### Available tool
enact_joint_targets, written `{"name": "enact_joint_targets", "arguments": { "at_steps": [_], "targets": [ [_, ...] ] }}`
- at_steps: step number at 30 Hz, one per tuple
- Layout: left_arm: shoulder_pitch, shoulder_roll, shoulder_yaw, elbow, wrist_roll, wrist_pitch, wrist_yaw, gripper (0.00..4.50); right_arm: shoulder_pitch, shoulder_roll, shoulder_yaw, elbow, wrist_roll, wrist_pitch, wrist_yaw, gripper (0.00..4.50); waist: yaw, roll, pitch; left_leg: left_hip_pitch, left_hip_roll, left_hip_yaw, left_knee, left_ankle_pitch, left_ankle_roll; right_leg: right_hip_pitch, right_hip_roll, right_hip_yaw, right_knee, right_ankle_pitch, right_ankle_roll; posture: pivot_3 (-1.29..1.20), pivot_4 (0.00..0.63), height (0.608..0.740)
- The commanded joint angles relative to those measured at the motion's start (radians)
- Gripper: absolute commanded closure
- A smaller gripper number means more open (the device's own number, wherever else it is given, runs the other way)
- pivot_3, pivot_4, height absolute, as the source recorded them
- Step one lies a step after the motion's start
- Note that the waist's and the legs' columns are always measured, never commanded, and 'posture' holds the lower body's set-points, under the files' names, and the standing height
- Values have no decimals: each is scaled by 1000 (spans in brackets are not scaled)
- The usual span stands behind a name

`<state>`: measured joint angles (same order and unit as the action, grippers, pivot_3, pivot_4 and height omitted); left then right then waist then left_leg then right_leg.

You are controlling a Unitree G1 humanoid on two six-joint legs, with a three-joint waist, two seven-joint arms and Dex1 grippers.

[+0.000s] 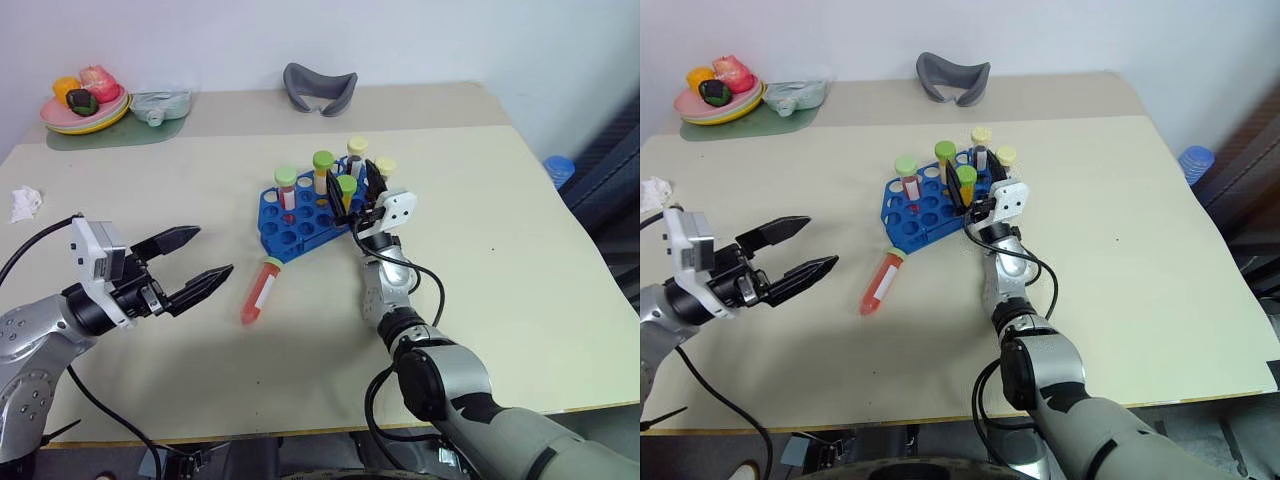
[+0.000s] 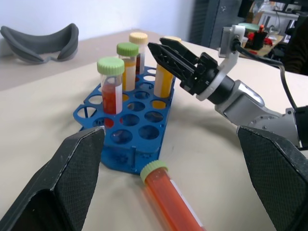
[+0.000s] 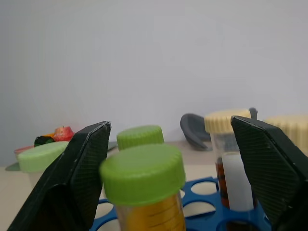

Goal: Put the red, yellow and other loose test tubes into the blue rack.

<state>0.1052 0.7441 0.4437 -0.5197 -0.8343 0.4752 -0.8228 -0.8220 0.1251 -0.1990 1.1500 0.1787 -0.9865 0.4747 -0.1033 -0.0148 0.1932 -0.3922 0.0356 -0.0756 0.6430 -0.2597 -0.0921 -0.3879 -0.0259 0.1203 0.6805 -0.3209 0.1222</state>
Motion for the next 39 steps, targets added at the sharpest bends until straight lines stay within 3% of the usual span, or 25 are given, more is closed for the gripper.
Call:
{"name": "enact_joint_targets", "arguments": {
  "at_steps": [1,4,8,13,17,22,25,29,31,39],
  "targets": [
    [-13,-6,-17,-30,4,1,19,0,48,-21,36,-91,-27,2,4,298,1,0,0,0,0,0,0,0,0,0,0,0,0,0,0,0,150,740],
    [-16,-18,-47,-43,9,17,57,0,120,-56,79,-285,-2,108,44,298,6,1,0,0,0,0,0,0,0,0,0,0,0,0,0,0,150,740],
    [-36,-45,-95,-57,59,28,140,0,306,-177,158,-723,65,404,128,298,10,1,1,-1,-1,0,-1,0,0,0,-1,0,-1,0,0,0,150,740],
    [-72,-63,-161,-65,137,38,221,0,503,-439,166,-1158,209,817,233,298,12,1,1,-2,-1,-1,-1,0,0,-1,-1,0,-1,0,1,0,150,740],
    [-121,-78,-198,-79,158,171,371,0,609,-695,97,-1383,388,1099,358,298,8,1,1,-1,-1,0,-1,0,0,-1,0,1,-1,0,1,0,150,740],
    [-239,-110,-198,-107,52,543,616,0,656,-976,47,-1504,559,1343,583,298,11,-4,4,-1,-1,0,0,-1,1,0,0,1,-2,-1,1,0,150,740],
    [-315,-108,-201,-110,-6,765,691,0,647,-1056,59,-1519,586,1407,667,298,11,-6,5,-2,-1,0,1,-1,2,0,0,1,-3,-1,2,0,150,740],
    [-515,-241,-122,-50,-62,1111,775,0,586,-1101,96,-1485,561,1438,750,298,23,-9,7,-4,-2,0,3,-1,2,0,-1,1,-4,-1,2,0,150,740],
    [-563,-241,-131,0,-115,1139,812,0,561,-1098,107,-1467,542,1436,769,298,27,-9,7,-4,-2,-1,3,-1,2,0,-1,1,-5,0,2,0,150,740],
    [-634,-53,-312,187,-414,1139,1025,0,502,-1069,130,-1438,501,1435,792,298,42,-9,7,-13,-2,-7,4,-1,2,-4,-3,-6,-9,0,2,0,150,740]
  ]
}}
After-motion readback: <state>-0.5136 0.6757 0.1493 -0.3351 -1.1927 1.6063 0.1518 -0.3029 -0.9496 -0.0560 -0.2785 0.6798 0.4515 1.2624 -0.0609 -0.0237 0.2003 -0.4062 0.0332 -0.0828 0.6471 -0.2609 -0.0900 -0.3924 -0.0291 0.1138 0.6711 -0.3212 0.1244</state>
